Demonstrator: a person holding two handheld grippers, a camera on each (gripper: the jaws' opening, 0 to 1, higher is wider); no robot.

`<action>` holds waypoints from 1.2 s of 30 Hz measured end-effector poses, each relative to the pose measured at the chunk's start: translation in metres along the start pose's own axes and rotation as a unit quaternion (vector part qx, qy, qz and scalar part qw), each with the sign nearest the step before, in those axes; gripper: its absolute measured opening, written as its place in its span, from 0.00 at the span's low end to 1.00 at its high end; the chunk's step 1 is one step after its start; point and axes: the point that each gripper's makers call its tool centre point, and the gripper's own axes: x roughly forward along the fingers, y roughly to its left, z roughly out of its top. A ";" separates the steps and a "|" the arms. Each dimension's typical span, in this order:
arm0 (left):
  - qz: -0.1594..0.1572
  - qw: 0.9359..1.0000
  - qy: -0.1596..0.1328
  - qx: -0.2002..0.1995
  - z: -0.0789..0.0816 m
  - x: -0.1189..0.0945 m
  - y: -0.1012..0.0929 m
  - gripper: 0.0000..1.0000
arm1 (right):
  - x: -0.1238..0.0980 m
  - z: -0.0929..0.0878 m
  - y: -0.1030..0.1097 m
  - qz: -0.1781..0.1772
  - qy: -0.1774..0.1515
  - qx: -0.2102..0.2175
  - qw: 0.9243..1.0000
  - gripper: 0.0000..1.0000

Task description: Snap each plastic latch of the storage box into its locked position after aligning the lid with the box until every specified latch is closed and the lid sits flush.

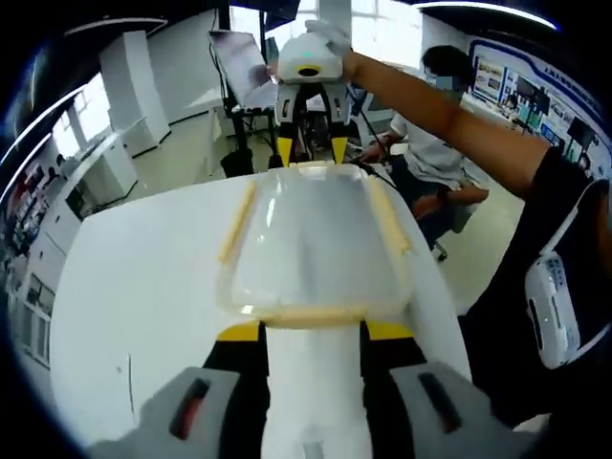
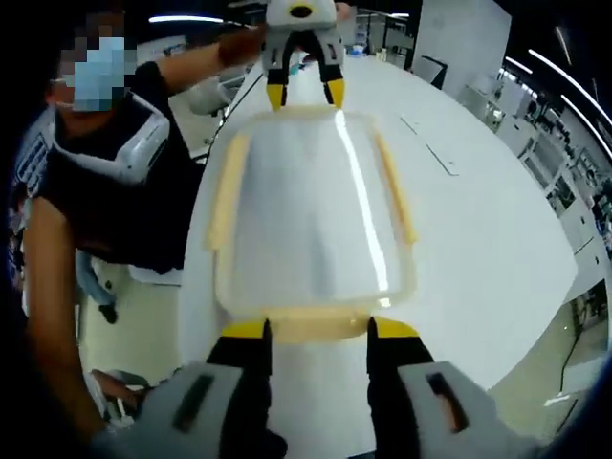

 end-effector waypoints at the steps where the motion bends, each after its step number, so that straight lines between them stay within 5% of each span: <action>1: 0.001 1.000 0.001 0.003 0.002 -0.004 0.000 0.32 | -0.003 0.005 0.001 -0.003 -0.003 -0.001 1.000 0.35; 18: 0.011 0.999 -0.020 0.022 0.013 -0.054 0.003 0.32 | -0.034 0.051 0.003 -0.049 -0.017 0.005 0.999 0.34; 28: 0.009 0.999 -0.044 0.030 0.031 -0.086 -0.005 0.32 | -0.071 0.077 0.010 -0.060 -0.047 0.003 0.997 0.34; 36: 0.014 0.997 -0.067 0.029 0.020 -0.104 -0.012 0.32 | -0.067 0.092 0.014 -0.068 -0.050 0.000 0.996 0.34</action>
